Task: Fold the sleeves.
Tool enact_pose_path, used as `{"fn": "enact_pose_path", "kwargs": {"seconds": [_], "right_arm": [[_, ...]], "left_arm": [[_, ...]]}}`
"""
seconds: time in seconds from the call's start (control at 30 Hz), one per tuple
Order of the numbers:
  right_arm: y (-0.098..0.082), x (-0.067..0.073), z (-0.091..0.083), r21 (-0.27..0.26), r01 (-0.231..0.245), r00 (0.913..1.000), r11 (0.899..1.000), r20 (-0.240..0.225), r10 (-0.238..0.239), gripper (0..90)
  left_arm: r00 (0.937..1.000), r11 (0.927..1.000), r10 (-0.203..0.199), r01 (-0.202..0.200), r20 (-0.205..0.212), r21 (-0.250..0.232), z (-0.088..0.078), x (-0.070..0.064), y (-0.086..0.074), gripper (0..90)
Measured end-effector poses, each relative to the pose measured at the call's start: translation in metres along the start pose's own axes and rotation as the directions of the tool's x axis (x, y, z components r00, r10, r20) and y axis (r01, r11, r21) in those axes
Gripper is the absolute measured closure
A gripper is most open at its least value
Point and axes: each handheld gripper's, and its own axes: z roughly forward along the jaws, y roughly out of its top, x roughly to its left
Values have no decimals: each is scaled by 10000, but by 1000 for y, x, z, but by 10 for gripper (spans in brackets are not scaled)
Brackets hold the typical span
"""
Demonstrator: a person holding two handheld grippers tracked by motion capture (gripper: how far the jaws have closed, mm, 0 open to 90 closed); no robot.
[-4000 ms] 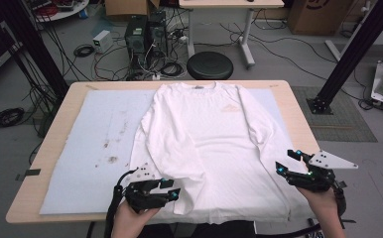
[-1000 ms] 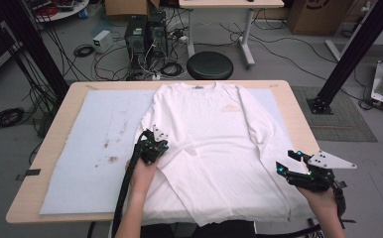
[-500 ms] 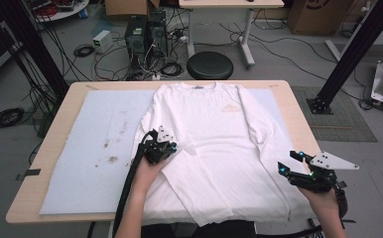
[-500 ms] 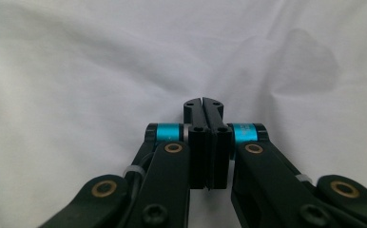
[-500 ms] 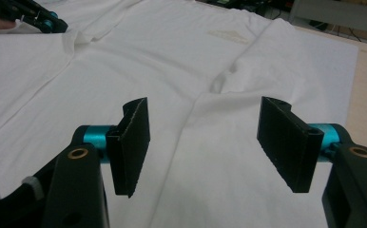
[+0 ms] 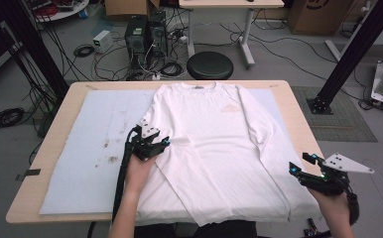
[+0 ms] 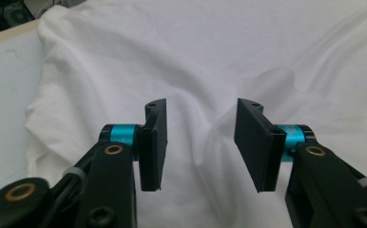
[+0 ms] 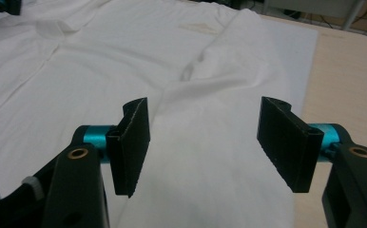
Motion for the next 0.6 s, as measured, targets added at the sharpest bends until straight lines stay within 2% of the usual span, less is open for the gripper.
{"fn": "enact_pose_path", "kwargs": {"seconds": [0.07, 0.13, 0.2, 0.33, 0.37, 0.43, 0.6], "right_arm": [[-8, -5, -13, 130, -224, 9991, 9997, 352, 219, 369], [-18, -8, -24, 362, -469, 9968, 9982, 666, 444, 371], [-31, -13, -36, 563, -931, 9904, 9941, 1082, 866, 371], [-59, -22, -59, 677, -1787, 9727, 9816, 1625, 1659, 376], [-67, -24, -65, 701, -2022, 9677, 9768, 1678, 1883, 413], [-77, -26, -72, 765, -2231, 9666, 9718, 1462, 2104, 472], [-100, -29, -80, 989, -2429, 9660, 9650, 1158, 2313, 537]], "left_arm": [[9998, 9996, -50, 56, 211, -288, -10, 2, -1, 524], [9992, 9992, 78, -62, 397, -398, -22, 3, -3, 504], [9982, 9987, 157, -129, 585, -488, -32, 3, -6, 503], [9944, 9967, 60, 25, 1052, -806, -53, 3, -16, 489], [9931, 9966, 31, 66, 1168, -821, -57, 3, -18, 481], [9887, 9958, -136, 269, 1490, -871, -66, 2, -24, 478], [9794, 9915, -217, 468, 2007, -1216, -84, -1, -37, 460]]}}
